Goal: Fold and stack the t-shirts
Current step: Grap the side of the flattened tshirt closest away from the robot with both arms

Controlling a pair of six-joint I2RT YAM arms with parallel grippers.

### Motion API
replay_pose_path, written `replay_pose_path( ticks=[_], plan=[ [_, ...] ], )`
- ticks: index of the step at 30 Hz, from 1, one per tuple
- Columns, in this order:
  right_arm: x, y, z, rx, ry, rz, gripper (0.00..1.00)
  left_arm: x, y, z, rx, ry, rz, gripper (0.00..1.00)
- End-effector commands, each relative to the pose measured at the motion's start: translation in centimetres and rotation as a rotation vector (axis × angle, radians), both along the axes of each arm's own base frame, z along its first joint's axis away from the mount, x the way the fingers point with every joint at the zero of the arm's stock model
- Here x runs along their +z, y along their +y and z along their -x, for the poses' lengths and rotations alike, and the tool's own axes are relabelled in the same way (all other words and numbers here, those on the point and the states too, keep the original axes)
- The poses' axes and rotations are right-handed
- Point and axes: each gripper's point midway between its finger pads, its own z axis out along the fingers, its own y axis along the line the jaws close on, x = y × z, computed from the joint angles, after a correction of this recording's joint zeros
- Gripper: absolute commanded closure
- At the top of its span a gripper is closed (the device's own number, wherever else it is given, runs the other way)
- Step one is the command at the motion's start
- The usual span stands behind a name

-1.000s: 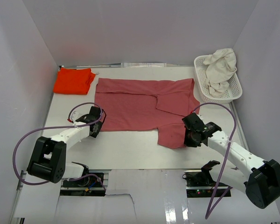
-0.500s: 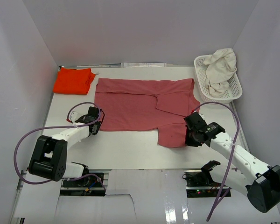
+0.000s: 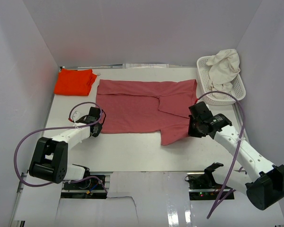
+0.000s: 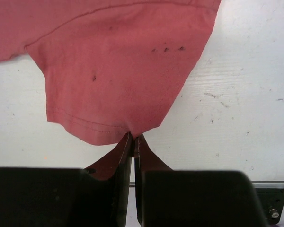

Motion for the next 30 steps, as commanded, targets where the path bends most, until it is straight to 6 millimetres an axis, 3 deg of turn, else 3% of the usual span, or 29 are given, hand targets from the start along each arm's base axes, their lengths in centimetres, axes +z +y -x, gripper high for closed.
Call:
replay_pose_path(
  ticks=[1,11,16,22,30],
  plan=[
    [2.2,-0.8,-1.5,0.006,-0.050,0.027,0.92,1.5,-0.2,-0.7,-0.013,-0.021,0.009,0.84],
    [6.3,-1.5,-5.3,0.006,-0.134,0.030,0.92,2.1,-1.3,-2.4,-0.036,-0.016,0.053,0.84],
    [7.0,-1.4,-6.8,0.017,-0.139,0.047,0.92,2.4,-1.5,-3.0,-0.032,-0.020,0.078,1.00],
    [8.5,-1.6,-8.5,0.007,-0.170,0.055,0.92,2.4,-0.7,-2.9,0.013,-0.031,0.089,1.00],
    [7.9,-2.2,-9.8,-0.006,-0.147,0.065,0.92,3.2,0.9,-3.6,0.055,-0.059,0.106,1.00]
  ],
)
